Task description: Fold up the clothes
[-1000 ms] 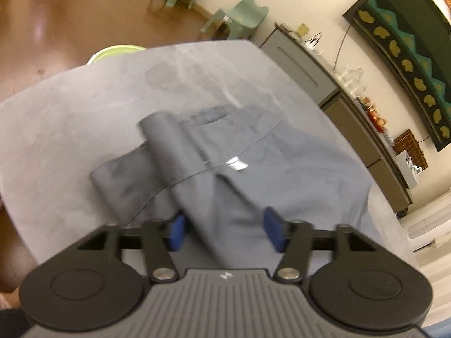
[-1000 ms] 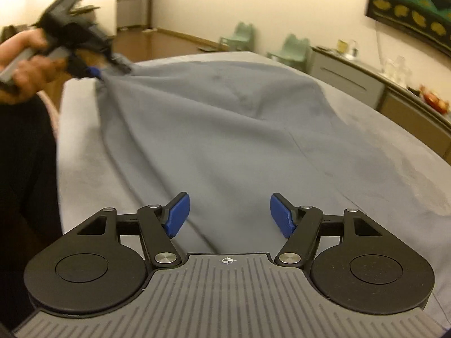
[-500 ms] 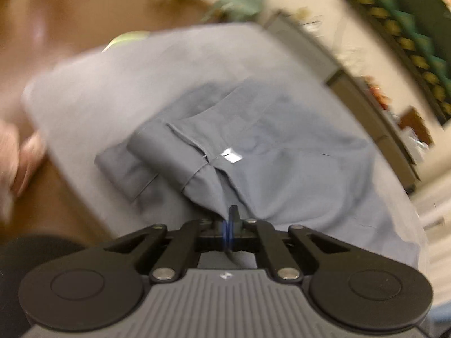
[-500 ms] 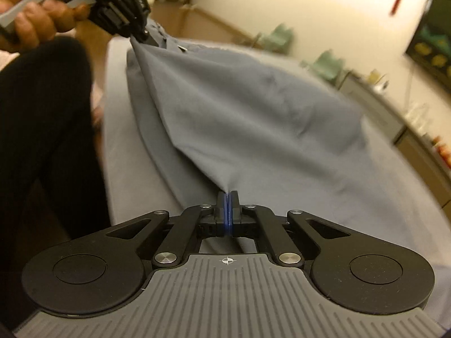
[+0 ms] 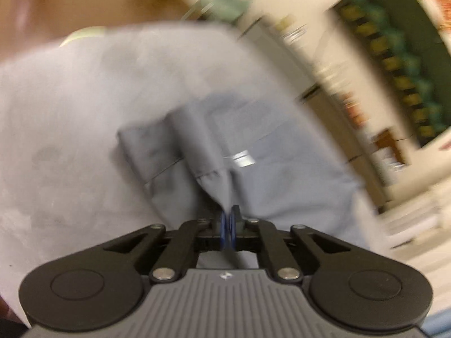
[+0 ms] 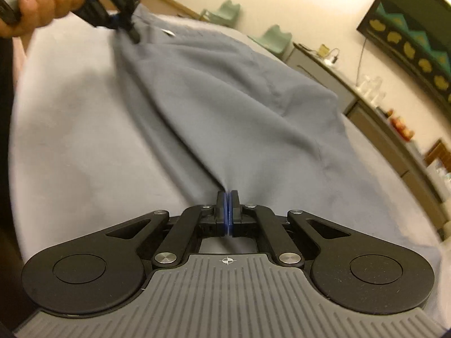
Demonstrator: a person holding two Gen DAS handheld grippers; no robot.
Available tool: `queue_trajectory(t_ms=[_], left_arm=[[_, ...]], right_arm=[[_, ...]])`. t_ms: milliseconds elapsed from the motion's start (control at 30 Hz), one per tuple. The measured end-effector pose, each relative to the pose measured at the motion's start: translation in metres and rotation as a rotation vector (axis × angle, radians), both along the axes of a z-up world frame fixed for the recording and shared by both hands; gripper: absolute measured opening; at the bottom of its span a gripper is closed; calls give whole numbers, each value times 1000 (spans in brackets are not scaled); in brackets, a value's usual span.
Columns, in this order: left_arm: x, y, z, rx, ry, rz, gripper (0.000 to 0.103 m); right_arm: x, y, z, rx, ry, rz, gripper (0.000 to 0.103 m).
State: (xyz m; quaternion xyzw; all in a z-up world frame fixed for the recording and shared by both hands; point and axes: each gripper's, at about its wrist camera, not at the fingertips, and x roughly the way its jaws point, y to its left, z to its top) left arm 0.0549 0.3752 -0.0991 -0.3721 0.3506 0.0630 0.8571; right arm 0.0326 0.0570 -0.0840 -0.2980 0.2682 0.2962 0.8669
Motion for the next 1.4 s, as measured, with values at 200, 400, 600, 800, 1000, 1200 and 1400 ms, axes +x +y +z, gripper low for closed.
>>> queue_trajectory(t_ms=[200, 400, 600, 800, 1000, 1200, 1400], left_arm=[[-2, 27, -12, -80, 4, 82, 52], [20, 59, -32, -198, -3, 125, 51], [29, 78, -45, -227, -18, 127, 50], [9, 74, -12, -98, -124, 89, 56], [15, 57, 9, -24, -129, 38, 60], [53, -10, 25, 96, -136, -204, 63], [91, -85, -12, 318, 84, -365, 60]], right_arm=[[-19, 16, 6, -29, -23, 80, 8], [-4, 95, 24, -24, -150, 158, 55], [39, 191, 10, -80, -107, 203, 34], [36, 181, 22, -31, -56, 262, 4], [34, 132, 49, 67, -3, 269, 66], [66, -81, 78, 140, 5, -232, 74], [62, -320, 52, 333, 117, -868, 65]])
